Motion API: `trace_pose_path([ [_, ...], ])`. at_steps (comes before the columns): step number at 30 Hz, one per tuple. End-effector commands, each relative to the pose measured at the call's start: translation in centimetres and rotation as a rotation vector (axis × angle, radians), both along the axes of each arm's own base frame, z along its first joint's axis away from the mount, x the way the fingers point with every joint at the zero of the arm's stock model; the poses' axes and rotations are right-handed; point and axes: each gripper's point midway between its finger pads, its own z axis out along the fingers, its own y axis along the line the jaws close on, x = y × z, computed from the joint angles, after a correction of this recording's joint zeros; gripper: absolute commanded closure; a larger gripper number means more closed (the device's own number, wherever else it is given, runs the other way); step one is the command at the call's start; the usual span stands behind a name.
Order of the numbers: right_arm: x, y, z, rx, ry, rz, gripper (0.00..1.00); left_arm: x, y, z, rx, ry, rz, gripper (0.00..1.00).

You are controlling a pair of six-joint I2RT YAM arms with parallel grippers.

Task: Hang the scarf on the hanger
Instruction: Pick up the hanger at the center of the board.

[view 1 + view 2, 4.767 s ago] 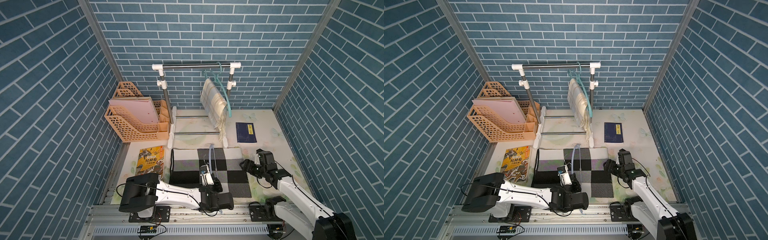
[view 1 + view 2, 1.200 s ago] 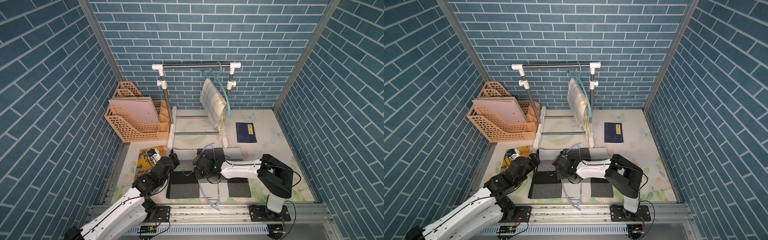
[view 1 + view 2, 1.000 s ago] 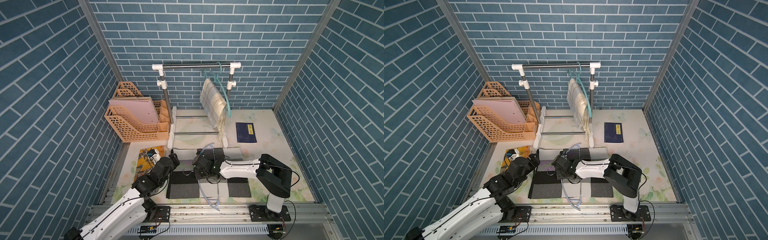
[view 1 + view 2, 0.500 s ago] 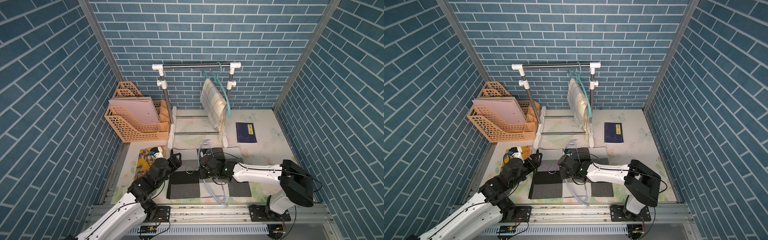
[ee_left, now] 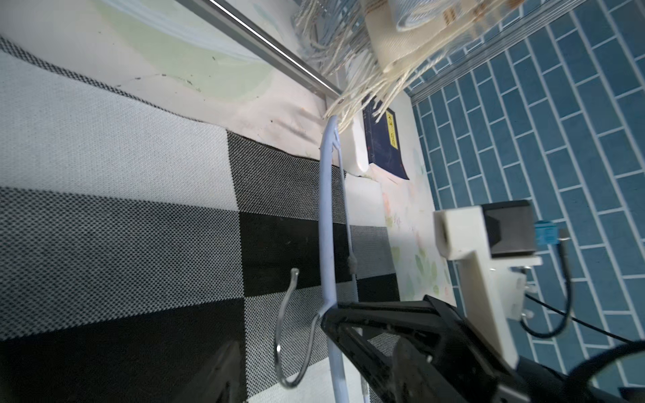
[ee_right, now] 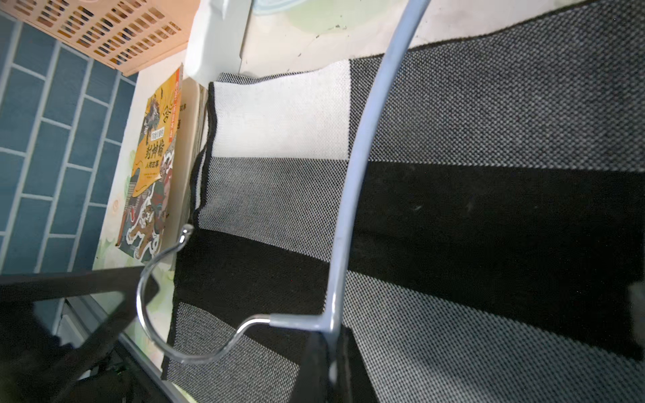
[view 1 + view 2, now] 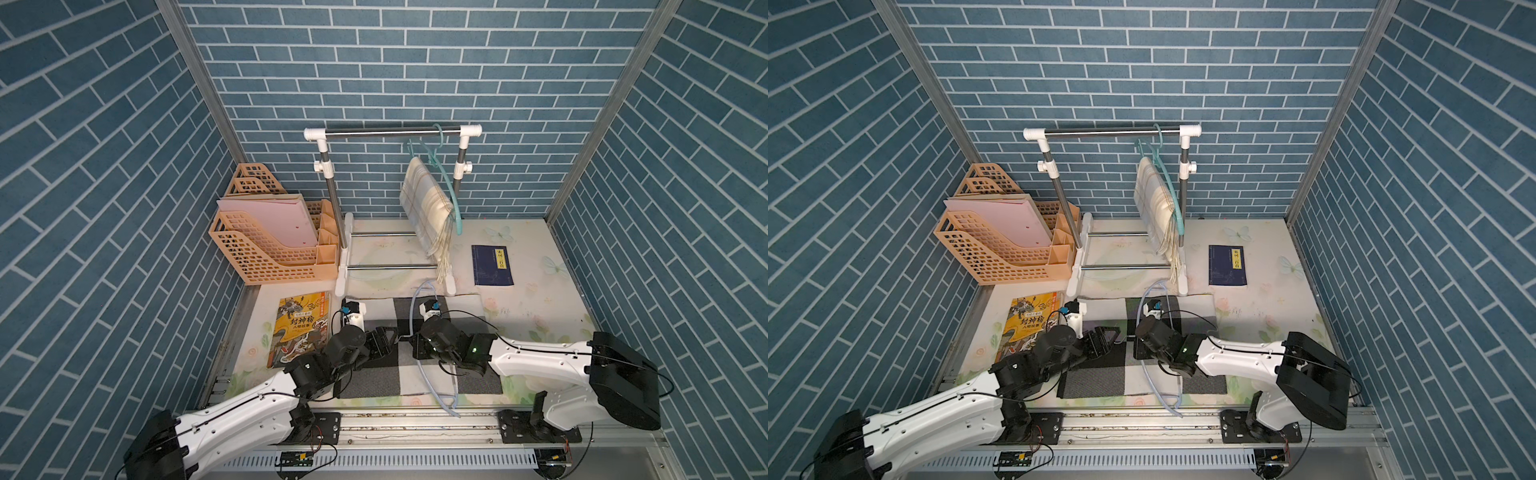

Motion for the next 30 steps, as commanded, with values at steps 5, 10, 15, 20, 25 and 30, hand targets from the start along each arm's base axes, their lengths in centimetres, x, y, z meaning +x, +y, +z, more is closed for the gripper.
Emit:
trace_pose_path([
  [5,1.0,0.4,2.5,0.114,-0.042,-0.043,1.00,0.5,0.1,0.3,-0.046,-0.025,0.039,0.38],
  [10,0.8,0.7,2.9,0.140,-0.042,-0.034,1.00,0.9,-0.6,1.3,-0.055,-0.061,0.020,0.55],
  [15,0.8,0.5,3.1,0.146,-0.043,-0.037,1.00,1.2,-1.2,1.5,-0.045,-0.064,0.011,0.74],
  [20,0.7,0.4,3.1,0.147,-0.041,-0.033,1.00,1.3,-1.3,1.6,-0.038,-0.065,0.011,0.95],
  [25,0.4,0.2,3.2,0.130,-0.012,-0.008,0.83,1.8,-0.9,2.1,0.001,-0.063,0.037,1.00],
  [30,0.7,-3.5,4.9,0.050,-0.026,0.000,0.46,2.6,0.3,3.0,0.098,-0.017,0.121,1.00],
])
